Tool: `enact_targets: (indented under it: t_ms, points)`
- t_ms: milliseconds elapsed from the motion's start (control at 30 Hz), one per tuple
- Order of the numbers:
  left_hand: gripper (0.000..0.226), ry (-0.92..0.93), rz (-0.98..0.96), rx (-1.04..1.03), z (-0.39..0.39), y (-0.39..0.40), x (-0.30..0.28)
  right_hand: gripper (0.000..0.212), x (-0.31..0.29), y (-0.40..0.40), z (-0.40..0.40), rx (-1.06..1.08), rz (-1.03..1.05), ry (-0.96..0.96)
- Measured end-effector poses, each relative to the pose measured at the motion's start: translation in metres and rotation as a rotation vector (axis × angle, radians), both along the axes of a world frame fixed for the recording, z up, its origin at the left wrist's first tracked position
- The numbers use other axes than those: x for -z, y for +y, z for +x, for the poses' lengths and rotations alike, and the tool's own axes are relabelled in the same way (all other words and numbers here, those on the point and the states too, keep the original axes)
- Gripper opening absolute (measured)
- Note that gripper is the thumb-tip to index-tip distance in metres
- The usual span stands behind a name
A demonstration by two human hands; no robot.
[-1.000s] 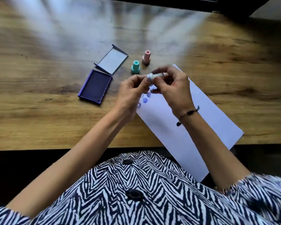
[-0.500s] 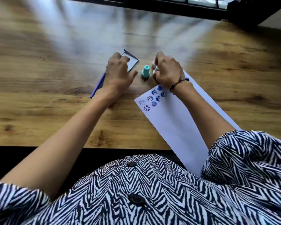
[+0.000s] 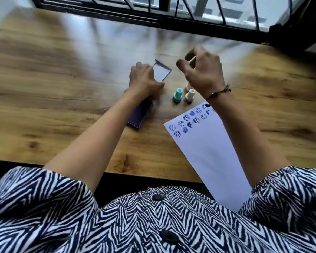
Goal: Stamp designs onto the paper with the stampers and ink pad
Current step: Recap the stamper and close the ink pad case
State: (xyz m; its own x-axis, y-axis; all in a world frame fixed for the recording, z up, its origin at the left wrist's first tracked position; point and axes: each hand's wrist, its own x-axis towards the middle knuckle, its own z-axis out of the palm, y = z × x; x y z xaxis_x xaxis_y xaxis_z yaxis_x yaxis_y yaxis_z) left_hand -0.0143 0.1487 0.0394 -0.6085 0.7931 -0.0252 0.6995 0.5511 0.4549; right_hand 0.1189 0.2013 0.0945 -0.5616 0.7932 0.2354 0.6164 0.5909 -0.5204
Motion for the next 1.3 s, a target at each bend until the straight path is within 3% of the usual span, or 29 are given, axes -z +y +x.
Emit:
enact_targets:
  t_ms: [67,167,267,367,467,533,600,700,767,1000,1300]
  points:
    - [0.049,-0.085,0.210,-0.022,-0.006,-0.016,-0.010,0.038,0.001,-0.002,-0.010,0.001,-0.199,0.116]
    - [0.047,-0.200,0.504,0.011,-0.002,-0.050,-0.017,0.056,0.003,-0.010,-0.025,-0.083,-0.773,0.167]
    - [0.049,-0.213,0.623,0.022,0.009,-0.077,-0.014,0.067,0.012,-0.019,-0.032,-0.252,-1.195,0.166]
    - [0.048,-0.142,0.655,0.016,0.014,-0.091,-0.005,0.070,0.022,-0.026,-0.032,-0.416,-1.370,0.177]
    - [0.052,-0.114,0.669,0.036,0.020,-0.102,0.002,0.061,0.020,-0.030,-0.027,-0.505,-1.382,0.140]
    - [0.058,-0.127,0.658,0.067,0.020,-0.111,0.008,0.044,0.018,-0.035,-0.024,-0.501,-1.329,0.143]
    - [0.055,-0.199,0.635,0.033,0.014,-0.122,0.014,0.025,0.022,-0.042,-0.020,-0.429,-0.966,0.084]
    - [0.044,-0.444,0.556,-0.136,0.001,-0.135,0.022,0.039,0.043,-0.060,-0.013,-0.420,-0.196,-0.119]
    - [0.046,-0.526,0.492,-0.202,-0.007,-0.140,0.027,0.052,0.058,-0.074,-0.008,-0.450,0.002,-0.192]
    - [0.052,-0.580,0.425,-0.223,-0.008,-0.138,0.030,0.056,0.085,-0.084,-0.003,-0.399,0.000,-0.259]
    - [0.050,-0.501,0.381,-0.179,-0.003,-0.132,0.027,0.054,0.085,-0.083,-0.008,-0.377,0.032,-0.264]
